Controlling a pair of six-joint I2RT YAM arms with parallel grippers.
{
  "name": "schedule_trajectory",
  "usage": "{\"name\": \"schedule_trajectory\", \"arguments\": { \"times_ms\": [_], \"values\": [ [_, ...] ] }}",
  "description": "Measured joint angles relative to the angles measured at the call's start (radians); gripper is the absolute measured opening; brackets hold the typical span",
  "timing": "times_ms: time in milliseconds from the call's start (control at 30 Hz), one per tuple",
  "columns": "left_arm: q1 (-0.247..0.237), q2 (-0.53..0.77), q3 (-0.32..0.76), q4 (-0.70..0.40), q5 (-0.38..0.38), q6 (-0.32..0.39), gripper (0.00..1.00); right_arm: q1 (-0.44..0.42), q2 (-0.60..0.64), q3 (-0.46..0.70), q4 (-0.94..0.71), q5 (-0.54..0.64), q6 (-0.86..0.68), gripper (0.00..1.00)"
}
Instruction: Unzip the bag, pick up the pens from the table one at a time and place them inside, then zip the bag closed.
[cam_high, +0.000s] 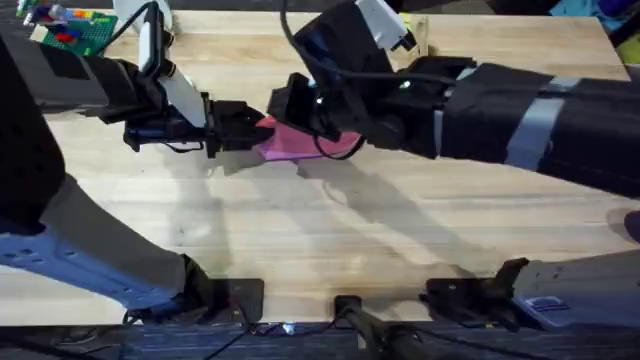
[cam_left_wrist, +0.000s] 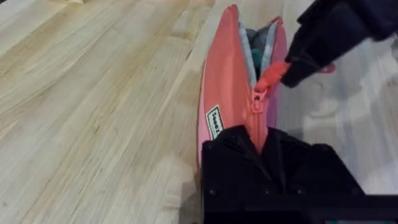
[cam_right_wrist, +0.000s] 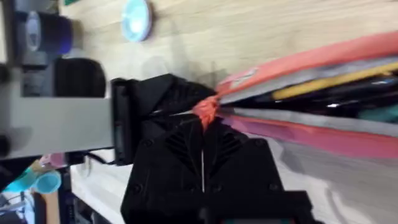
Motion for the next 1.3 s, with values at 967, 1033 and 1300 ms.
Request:
{"name": "schedule_trajectory", "arguments": {
  "times_ms": [967, 1033, 1300],
  "values": [
    [-0.005, 0.000, 0.000, 0.002, 0.001, 0.000, 0.043, -0.546, 0.000, 0.000, -0.317, -0.263, -0.205, 0.030],
    [-0.007, 0.000, 0.000, -0.001, 0.003, 0.000, 0.043, -0.571, 0.000, 0.000, -0.321, -0.269, -0.228, 0.030],
    [-0.025, 0.000, 0.000, -0.005, 0.009, 0.000, 0.042, -0.661, 0.000, 0.000, -0.332, -0.323, -0.283, 0.030]
  ]
}}
